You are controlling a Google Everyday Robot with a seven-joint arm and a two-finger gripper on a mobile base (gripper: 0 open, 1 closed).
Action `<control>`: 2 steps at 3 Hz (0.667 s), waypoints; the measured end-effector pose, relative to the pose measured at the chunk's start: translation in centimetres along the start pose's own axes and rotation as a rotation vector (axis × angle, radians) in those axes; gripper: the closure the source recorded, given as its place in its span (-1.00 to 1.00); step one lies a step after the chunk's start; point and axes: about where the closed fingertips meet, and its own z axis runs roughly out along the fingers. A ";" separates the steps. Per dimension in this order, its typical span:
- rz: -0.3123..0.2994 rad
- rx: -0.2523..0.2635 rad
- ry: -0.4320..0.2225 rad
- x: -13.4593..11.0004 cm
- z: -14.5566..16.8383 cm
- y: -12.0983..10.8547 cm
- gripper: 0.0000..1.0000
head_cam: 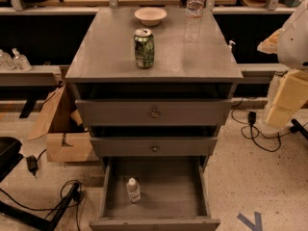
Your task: Pick blue plastic bottle from bottom drawer and place on counter
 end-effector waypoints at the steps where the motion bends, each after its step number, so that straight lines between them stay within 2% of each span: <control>1: 0.002 0.004 -0.005 -0.1 0.0 -0.1 -1.00; 2: 0.026 -0.002 -0.045 0.3 2.0 -0.1 -1.00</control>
Offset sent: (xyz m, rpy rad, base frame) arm 0.0410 -0.0147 -0.1364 0.3366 0.0033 -0.0833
